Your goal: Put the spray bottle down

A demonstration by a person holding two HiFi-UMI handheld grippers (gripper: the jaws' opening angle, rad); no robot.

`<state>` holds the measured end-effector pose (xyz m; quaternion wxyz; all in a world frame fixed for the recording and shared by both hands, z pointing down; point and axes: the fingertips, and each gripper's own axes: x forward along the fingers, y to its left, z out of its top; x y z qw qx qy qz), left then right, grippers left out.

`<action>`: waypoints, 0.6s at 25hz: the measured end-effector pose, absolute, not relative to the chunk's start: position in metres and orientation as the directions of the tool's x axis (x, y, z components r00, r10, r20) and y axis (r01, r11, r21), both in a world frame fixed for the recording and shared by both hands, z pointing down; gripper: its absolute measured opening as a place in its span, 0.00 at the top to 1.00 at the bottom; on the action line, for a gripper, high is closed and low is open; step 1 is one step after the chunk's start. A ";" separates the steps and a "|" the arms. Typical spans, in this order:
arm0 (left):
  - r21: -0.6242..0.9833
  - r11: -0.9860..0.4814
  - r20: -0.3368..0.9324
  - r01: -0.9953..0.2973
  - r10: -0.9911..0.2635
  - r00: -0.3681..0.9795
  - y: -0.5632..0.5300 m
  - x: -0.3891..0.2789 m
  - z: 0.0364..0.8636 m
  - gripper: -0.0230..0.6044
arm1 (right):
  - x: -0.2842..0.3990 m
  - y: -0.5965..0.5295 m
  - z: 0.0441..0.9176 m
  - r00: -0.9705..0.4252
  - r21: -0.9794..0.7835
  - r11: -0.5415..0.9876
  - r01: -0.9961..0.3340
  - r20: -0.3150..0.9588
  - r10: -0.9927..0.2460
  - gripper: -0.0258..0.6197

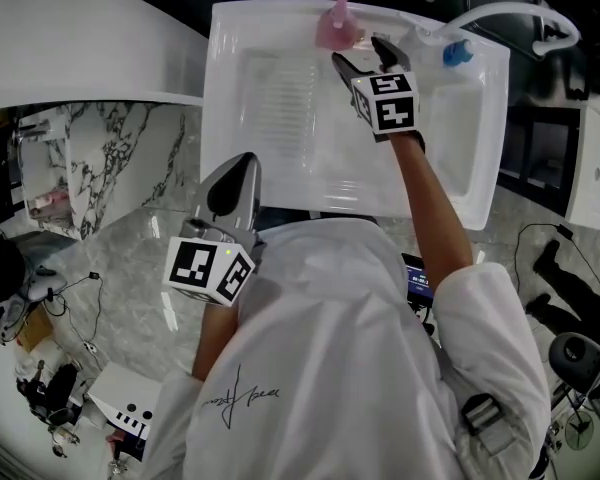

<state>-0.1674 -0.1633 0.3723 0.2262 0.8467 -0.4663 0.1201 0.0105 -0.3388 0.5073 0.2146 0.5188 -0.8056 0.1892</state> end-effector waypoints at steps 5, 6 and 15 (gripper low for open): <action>0.271 -0.469 0.405 -0.840 -0.736 0.542 -0.158 -0.164 0.370 0.92 | 0.014 -0.329 0.500 -0.376 -0.093 0.391 -0.916 0.540 -0.753 0.54; 0.270 -0.471 0.405 -0.840 -0.736 0.543 -0.156 -0.163 0.370 0.92 | 0.014 -0.325 0.499 -0.379 -0.096 0.392 -0.915 0.541 -0.751 0.55; 0.274 -0.479 0.384 -0.834 -0.741 0.551 -0.143 -0.155 0.370 0.92 | 0.027 -0.298 0.483 -0.381 -0.125 0.372 -0.920 0.517 -0.766 0.72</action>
